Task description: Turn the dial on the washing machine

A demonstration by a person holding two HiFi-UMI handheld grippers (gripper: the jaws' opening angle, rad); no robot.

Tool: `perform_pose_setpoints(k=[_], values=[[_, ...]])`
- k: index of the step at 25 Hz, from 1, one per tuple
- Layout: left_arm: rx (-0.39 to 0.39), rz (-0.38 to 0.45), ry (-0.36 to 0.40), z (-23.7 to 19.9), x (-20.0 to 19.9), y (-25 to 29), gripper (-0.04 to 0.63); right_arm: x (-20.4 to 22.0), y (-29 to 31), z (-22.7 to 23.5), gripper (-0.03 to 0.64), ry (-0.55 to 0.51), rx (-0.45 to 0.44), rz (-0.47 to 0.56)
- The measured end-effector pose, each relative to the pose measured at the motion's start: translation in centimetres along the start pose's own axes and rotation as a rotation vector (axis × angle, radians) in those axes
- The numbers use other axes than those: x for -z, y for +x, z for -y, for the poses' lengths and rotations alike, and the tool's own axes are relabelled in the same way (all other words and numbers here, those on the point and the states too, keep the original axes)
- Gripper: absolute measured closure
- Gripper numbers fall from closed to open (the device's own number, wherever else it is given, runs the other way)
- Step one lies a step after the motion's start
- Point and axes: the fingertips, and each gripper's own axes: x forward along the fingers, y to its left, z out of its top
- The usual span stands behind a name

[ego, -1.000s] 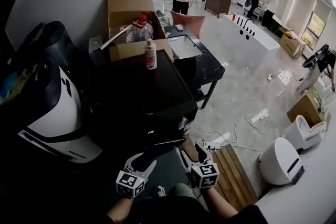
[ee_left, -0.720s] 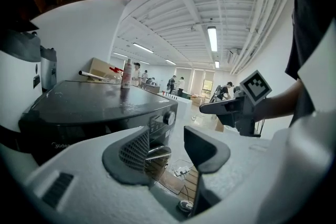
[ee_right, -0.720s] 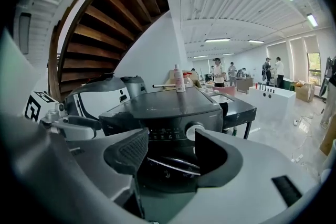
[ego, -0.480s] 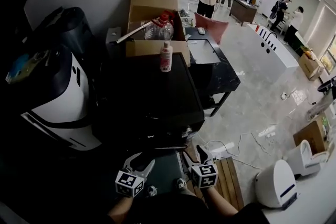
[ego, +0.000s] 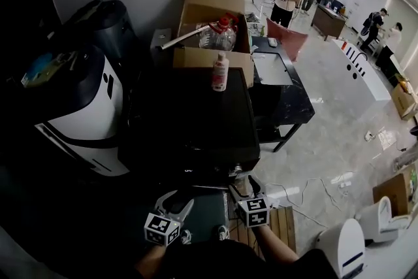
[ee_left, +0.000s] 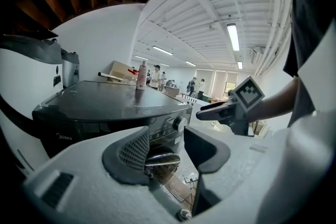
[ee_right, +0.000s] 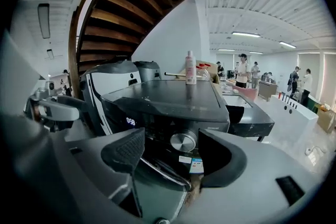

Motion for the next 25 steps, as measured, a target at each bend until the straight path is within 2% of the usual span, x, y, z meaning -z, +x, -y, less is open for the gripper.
perform_pose_setpoints(k=[9,22,25], values=[[-0.094,0.004,-0.015,-0.2,0.3,-0.6,0.397,2.0,4.6,0.7,0.291,-0.17,-0.062,-0.113],[-0.189,0.006,-0.058,-1.2,1.5,-3.1,0.397,4.3,8.0,0.8,0.272,-0.278,-0.058,-0.171],[-0.207,0.006,-0.066,-1.6,1.7,-3.6,0.397,5.0,8.2,1.0,0.272,-0.266,-0.059,-0.196]])
